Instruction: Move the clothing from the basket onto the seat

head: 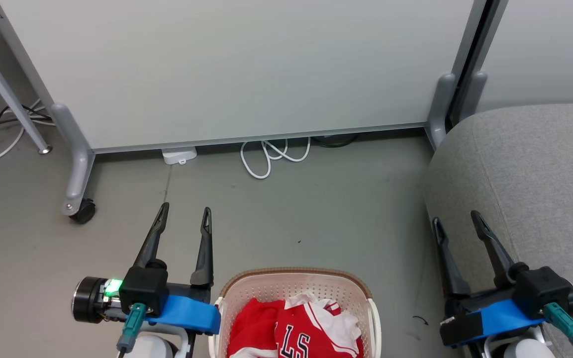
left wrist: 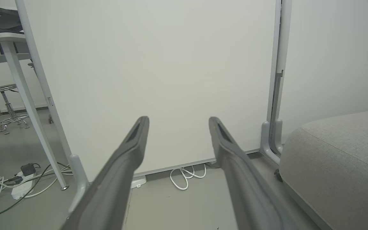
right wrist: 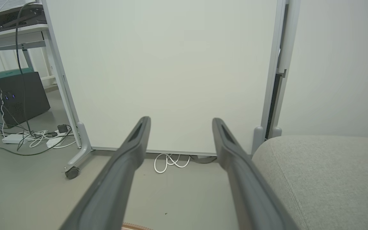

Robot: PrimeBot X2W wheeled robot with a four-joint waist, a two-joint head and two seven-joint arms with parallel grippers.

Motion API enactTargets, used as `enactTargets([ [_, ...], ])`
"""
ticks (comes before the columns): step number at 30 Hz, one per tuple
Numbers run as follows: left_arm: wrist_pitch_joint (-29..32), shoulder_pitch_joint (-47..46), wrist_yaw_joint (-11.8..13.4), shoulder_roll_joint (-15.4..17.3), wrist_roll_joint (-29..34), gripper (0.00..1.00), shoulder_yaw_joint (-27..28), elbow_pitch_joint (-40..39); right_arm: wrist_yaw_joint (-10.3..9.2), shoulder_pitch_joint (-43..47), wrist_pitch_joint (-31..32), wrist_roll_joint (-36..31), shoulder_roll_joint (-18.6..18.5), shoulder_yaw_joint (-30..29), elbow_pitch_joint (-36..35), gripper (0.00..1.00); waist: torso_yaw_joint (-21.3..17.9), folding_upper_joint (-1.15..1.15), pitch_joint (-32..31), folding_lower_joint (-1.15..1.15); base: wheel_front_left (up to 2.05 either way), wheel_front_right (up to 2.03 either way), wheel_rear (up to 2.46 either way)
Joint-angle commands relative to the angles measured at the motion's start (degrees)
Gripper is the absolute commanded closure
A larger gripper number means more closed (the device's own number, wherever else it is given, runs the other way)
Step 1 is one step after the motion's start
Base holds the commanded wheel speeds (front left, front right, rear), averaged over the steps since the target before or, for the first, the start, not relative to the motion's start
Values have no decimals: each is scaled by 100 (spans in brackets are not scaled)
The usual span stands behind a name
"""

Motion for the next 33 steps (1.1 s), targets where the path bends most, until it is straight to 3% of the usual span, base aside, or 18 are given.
enactTargets([
  [1, -17, -17, -29, -9, -14, 0, 40, -18, 11, -77, -22, 20, -36, -4, 6, 0, -15, 0, 28, 0, 0, 0, 0],
  [5, -17, -87, -62, -13, -20, 0, 32, 6, 11, -118, -22, 24, -36, 6, -18, 0, -48, 0, 92, 0, 0, 0, 0],
  [16, -17, -797, -439, 6, 172, 0, -329, 401, 8, -511, -20, -53, -34, -8, -209, 0, -343, 0, 825, 0, 0, 0, 0],
  [33, -16, -1951, -735, 197, 387, 0, -1217, 1884, 7, -1235, -21, -59, -32, 43, -484, 0, -866, 0, 2114, 0, 0, 0, 0],
])
